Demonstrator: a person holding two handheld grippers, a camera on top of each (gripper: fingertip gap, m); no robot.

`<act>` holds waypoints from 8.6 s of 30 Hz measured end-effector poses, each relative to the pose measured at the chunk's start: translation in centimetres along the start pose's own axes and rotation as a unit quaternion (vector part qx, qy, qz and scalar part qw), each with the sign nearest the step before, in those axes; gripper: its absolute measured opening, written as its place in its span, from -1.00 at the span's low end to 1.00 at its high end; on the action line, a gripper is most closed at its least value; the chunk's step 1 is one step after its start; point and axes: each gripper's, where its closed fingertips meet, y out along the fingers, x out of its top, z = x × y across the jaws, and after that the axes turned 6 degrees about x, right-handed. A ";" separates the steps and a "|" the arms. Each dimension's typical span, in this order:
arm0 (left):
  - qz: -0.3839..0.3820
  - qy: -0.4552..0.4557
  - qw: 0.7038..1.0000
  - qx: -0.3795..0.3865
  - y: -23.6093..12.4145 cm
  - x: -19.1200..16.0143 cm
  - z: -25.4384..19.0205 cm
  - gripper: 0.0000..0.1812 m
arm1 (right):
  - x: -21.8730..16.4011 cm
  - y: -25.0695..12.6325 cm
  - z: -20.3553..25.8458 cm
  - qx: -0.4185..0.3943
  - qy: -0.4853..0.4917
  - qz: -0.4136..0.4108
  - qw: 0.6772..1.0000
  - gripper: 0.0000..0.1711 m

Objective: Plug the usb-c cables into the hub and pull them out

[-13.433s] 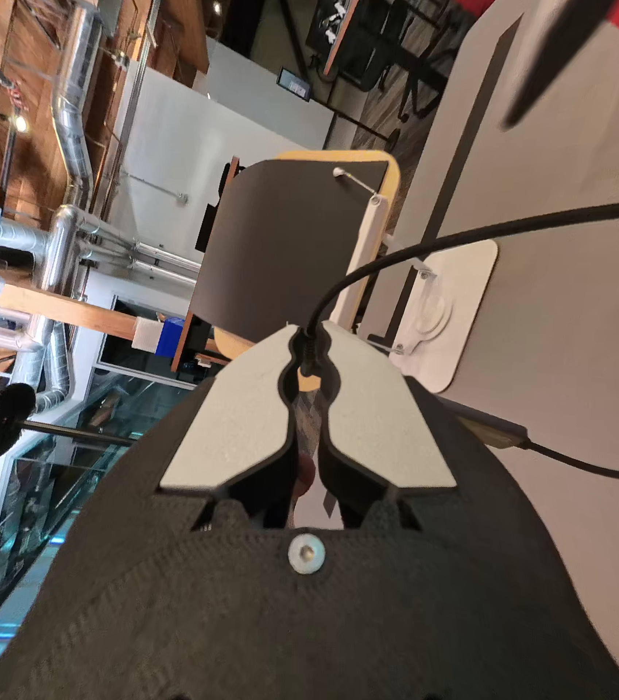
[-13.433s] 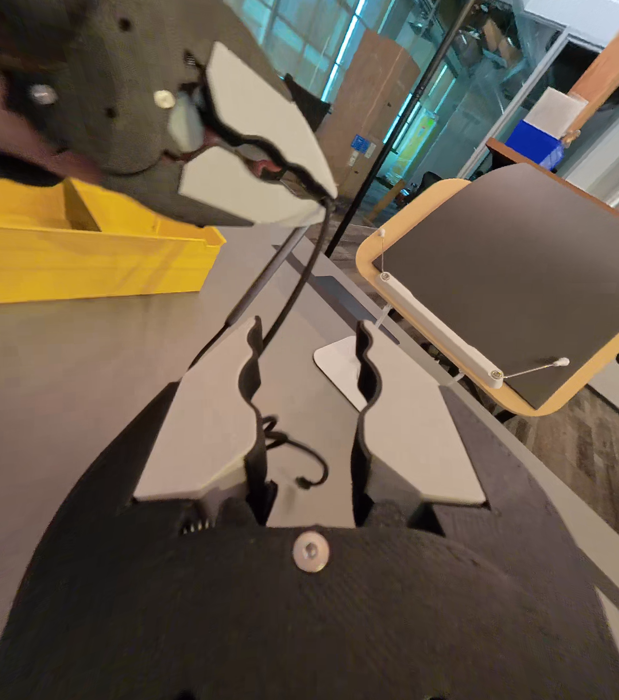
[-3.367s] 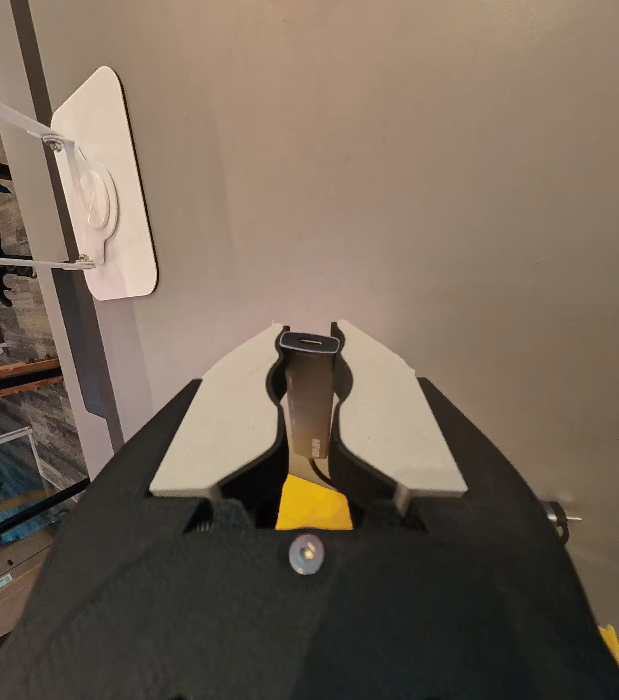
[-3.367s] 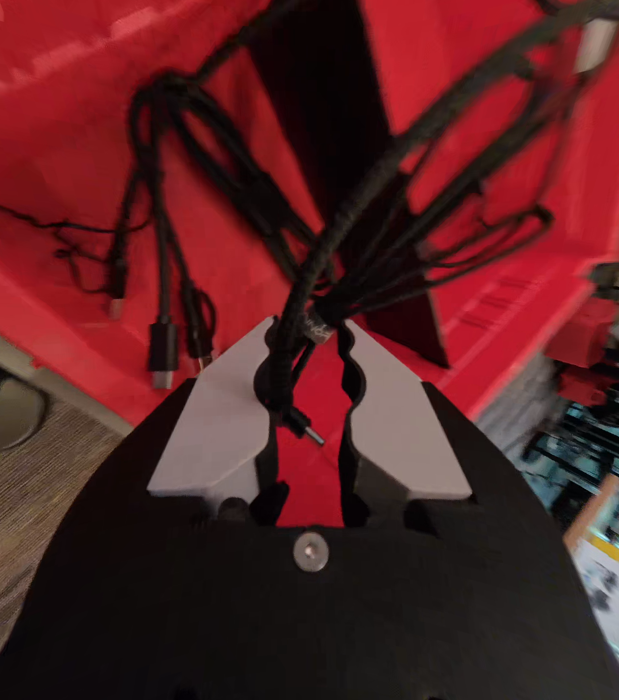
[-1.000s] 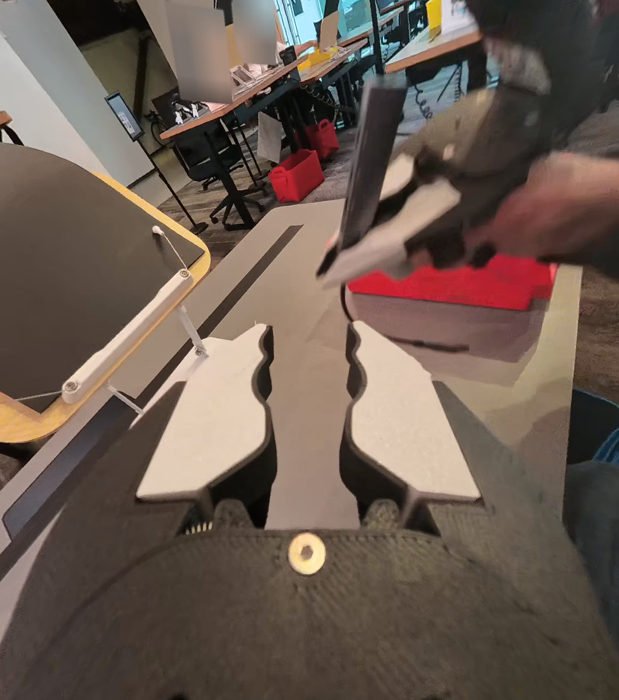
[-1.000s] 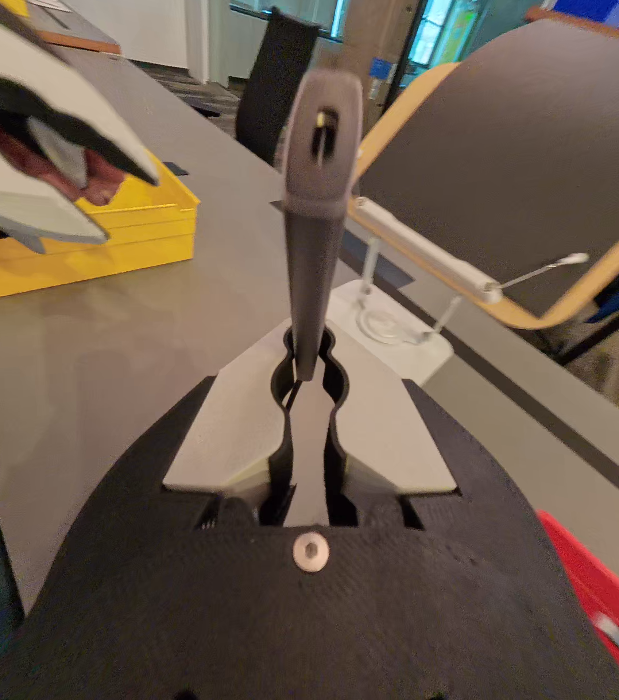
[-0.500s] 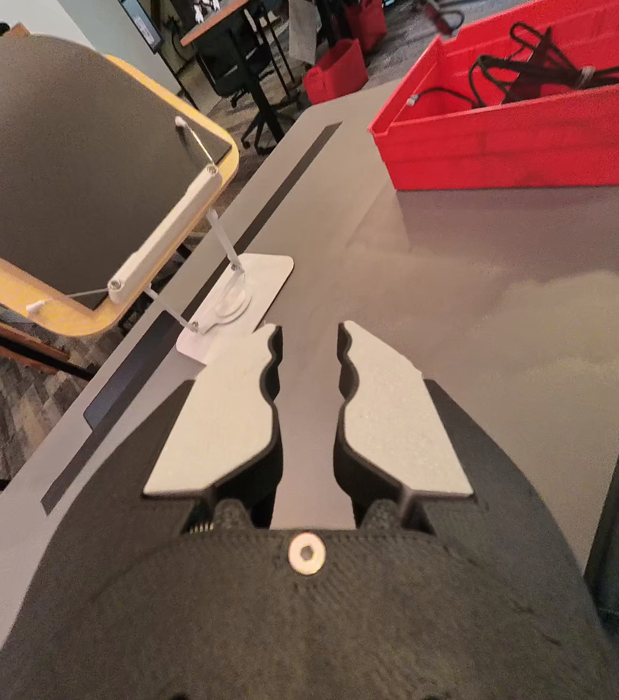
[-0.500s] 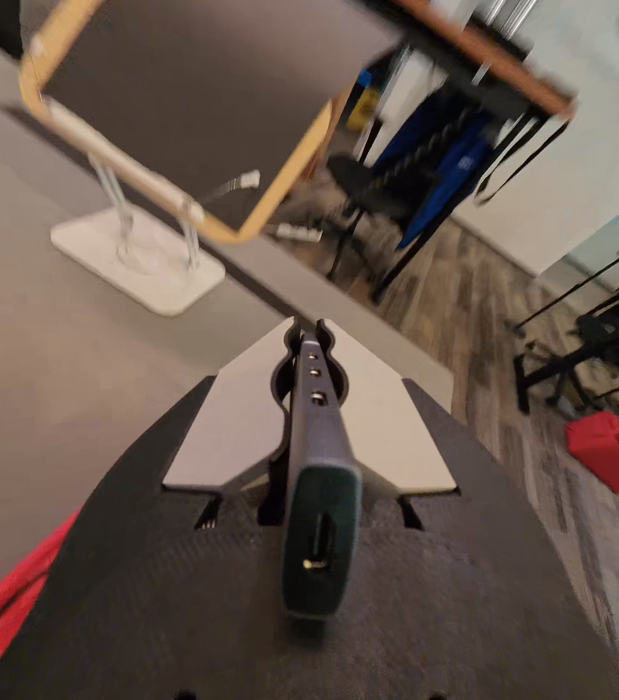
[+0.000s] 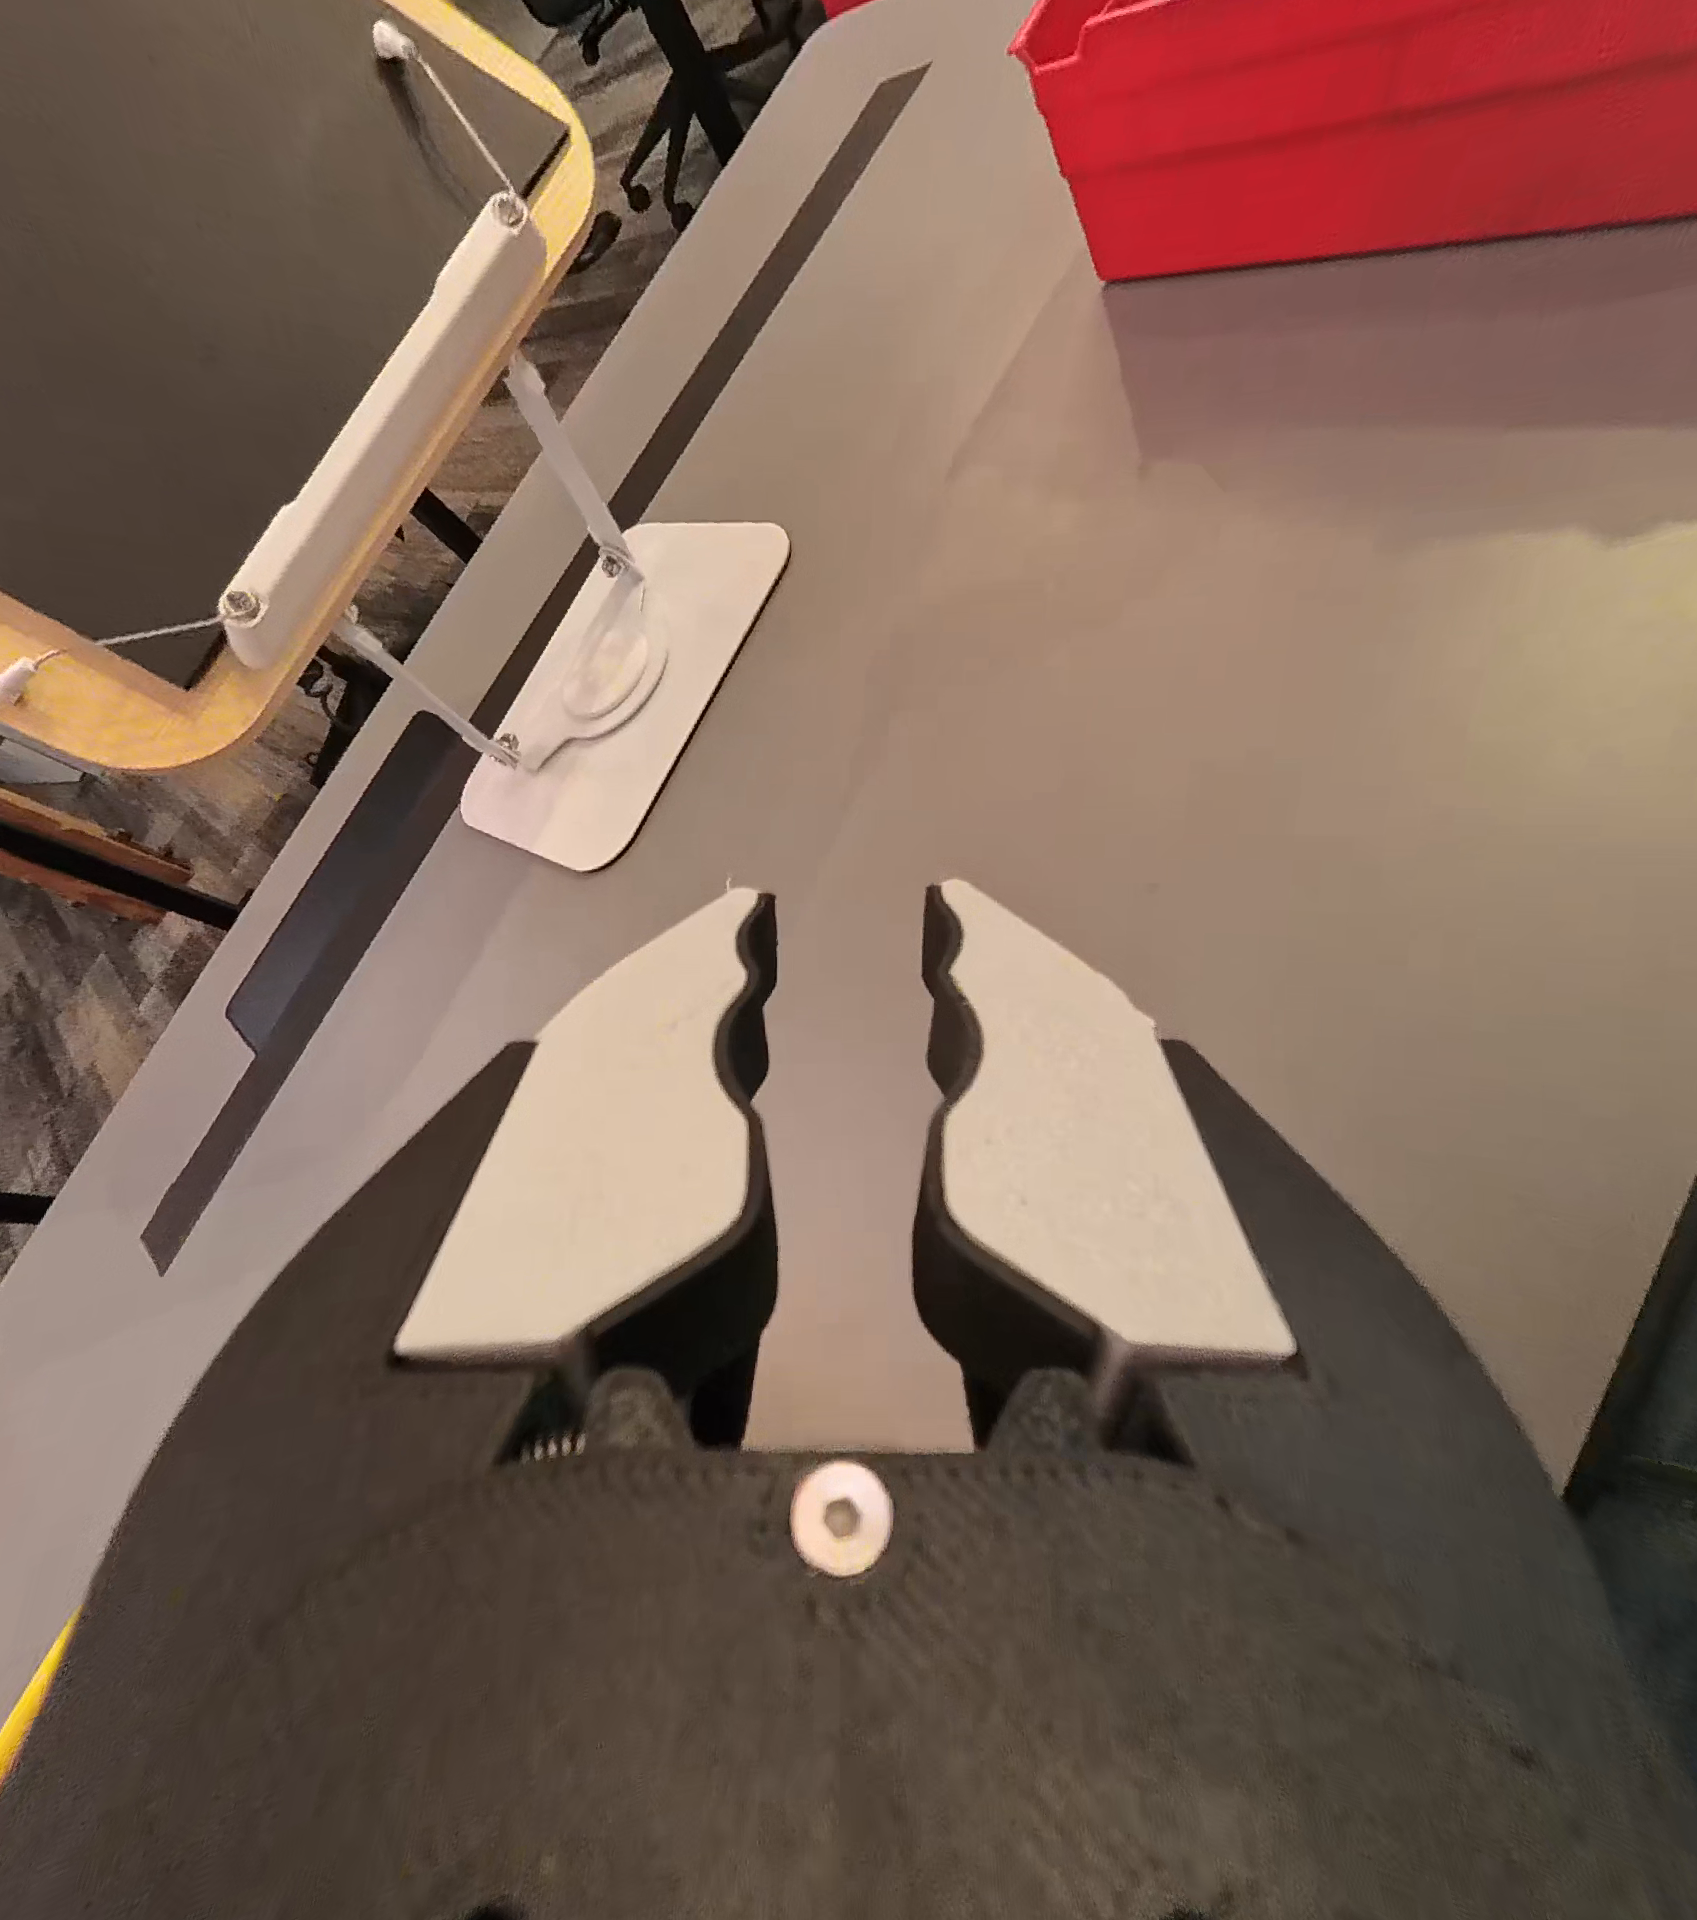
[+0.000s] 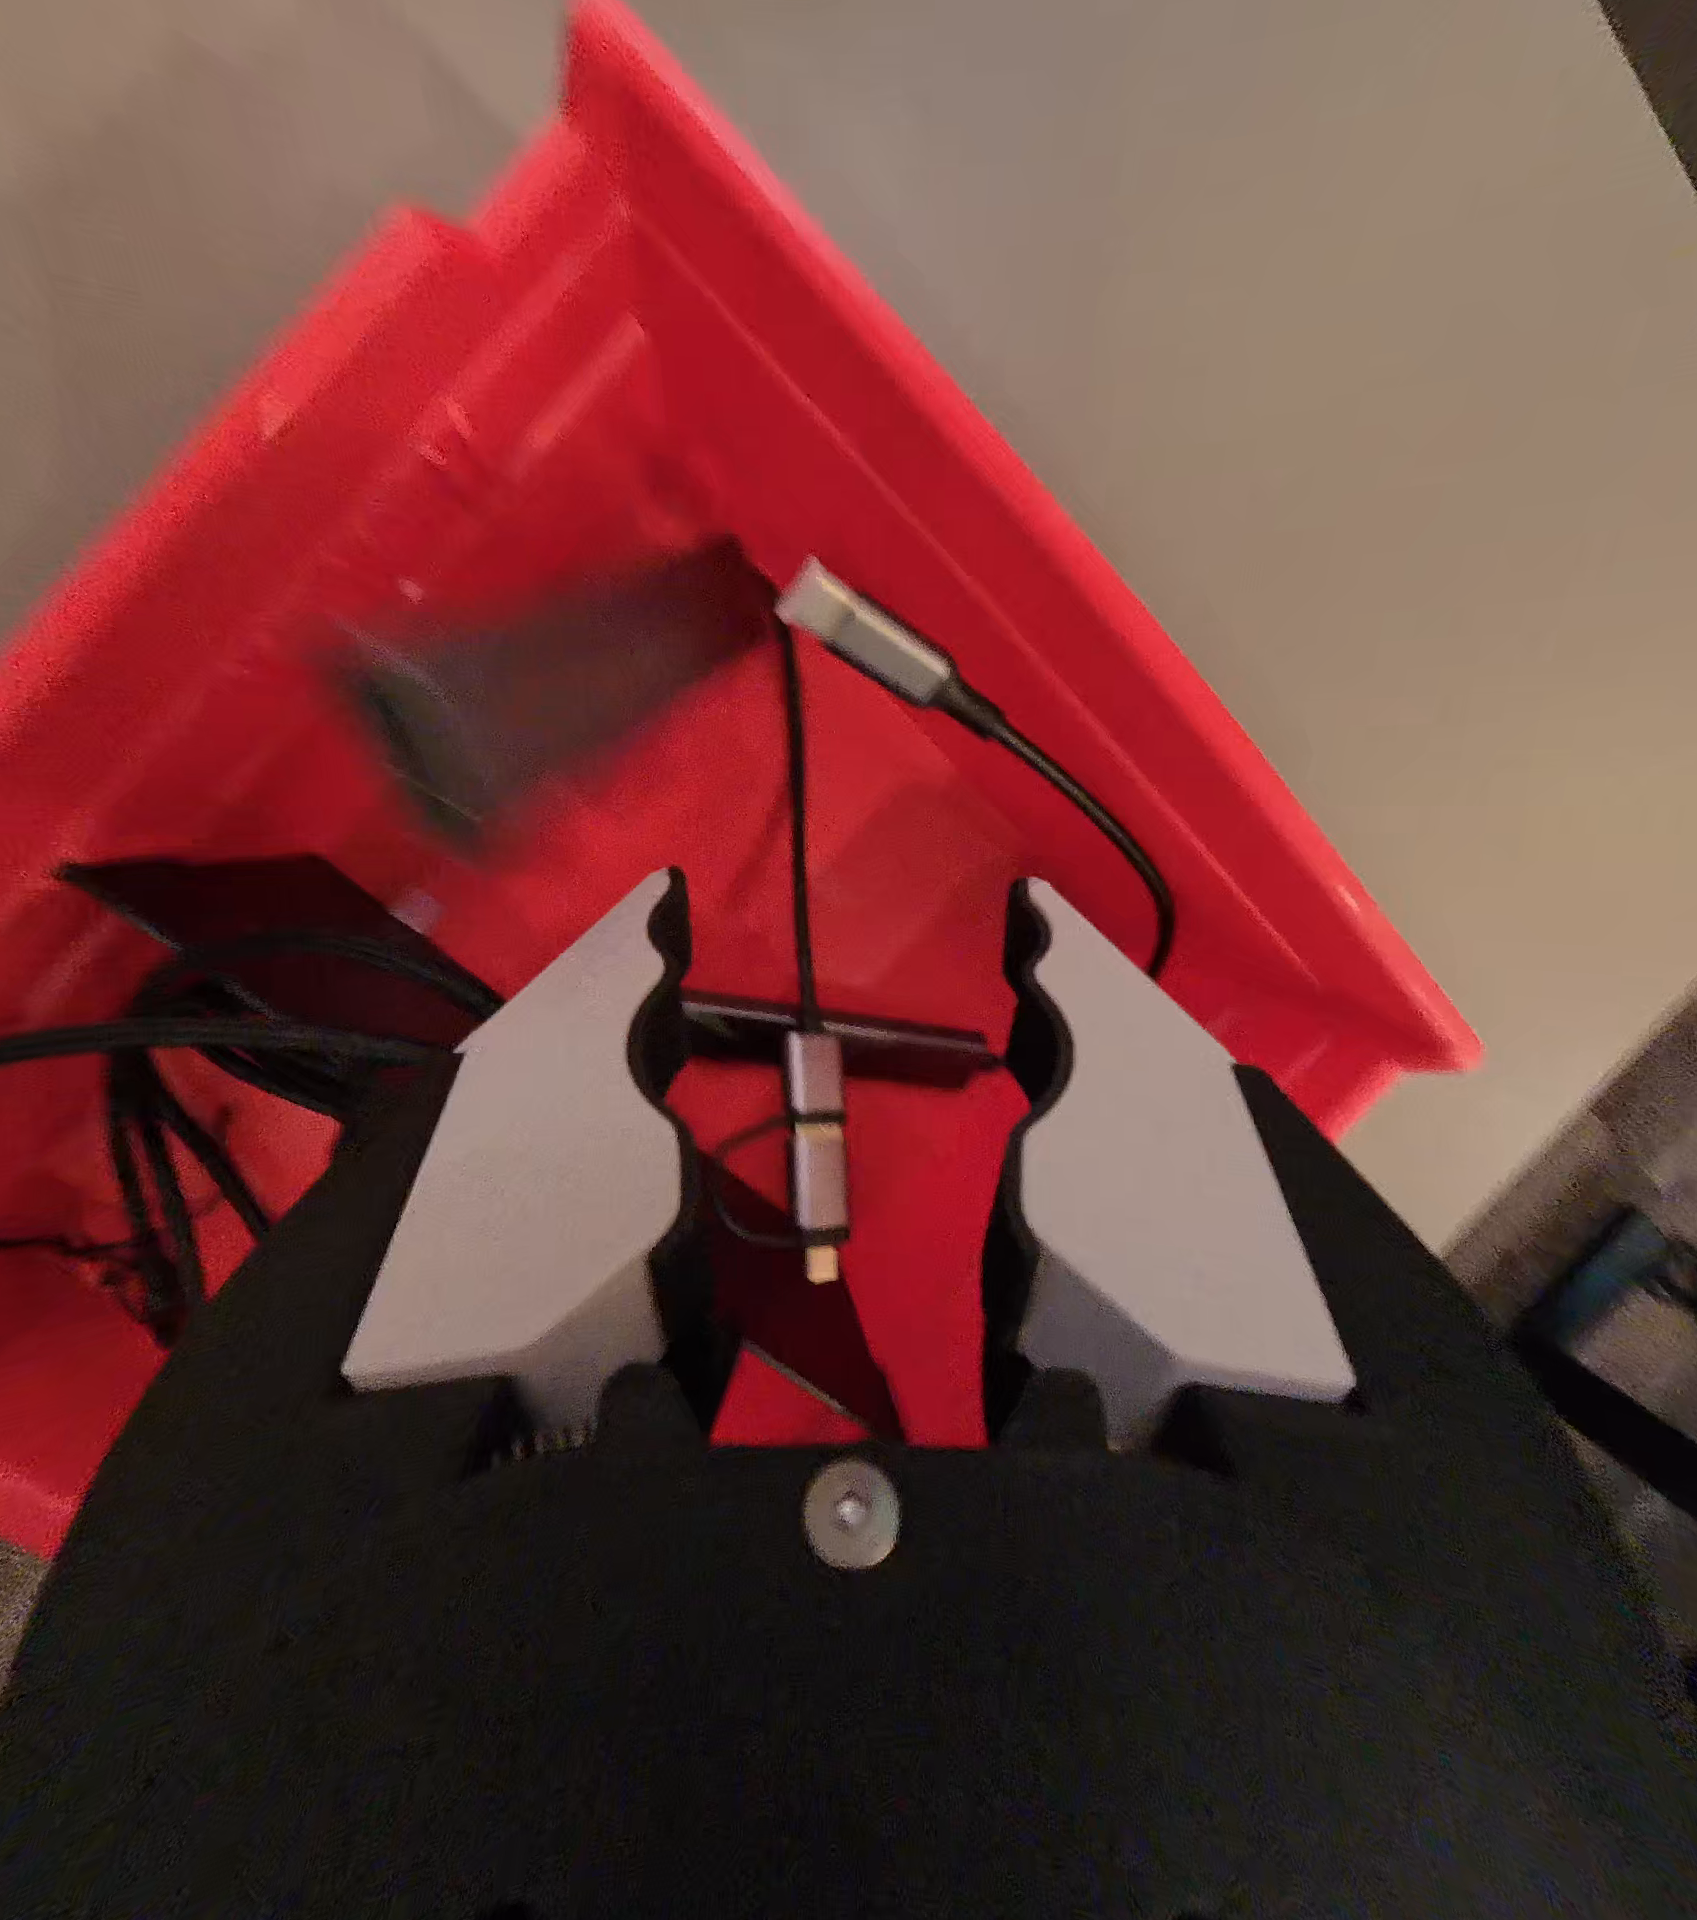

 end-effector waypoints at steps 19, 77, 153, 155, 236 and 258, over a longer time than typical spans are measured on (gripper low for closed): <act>0.211 -0.051 0.954 0.206 -10.5 -14.9 14.5 -0.34 | -12.1 -8.9 -1.0 -0.129 0.057 -0.034 0.989 -0.27; -0.040 -0.301 0.902 0.309 -26.8 -11.1 18.2 -0.94 | 25.4 0.3 41.3 0.247 -0.057 -0.398 0.881 0.47; 0.260 -0.385 0.858 0.221 -19.0 -31.4 12.0 -0.64 | -13.4 -6.1 6.1 -0.252 0.143 -0.224 0.931 -0.68; 0.246 -0.370 0.863 0.242 -19.8 -30.5 13.2 -0.46 | -13.3 -7.2 6.1 -0.271 0.137 -0.228 0.925 -0.62; 0.135 0.141 0.963 0.188 -4.7 2.0 17.5 -0.98 | 5.8 -13.7 24.4 -0.242 -0.148 -0.415 0.865 -0.77; 0.152 0.306 0.935 -0.093 12.4 0.5 -5.1 -0.99 | 5.9 -10.2 27.9 -0.180 -0.165 -0.401 0.883 -0.77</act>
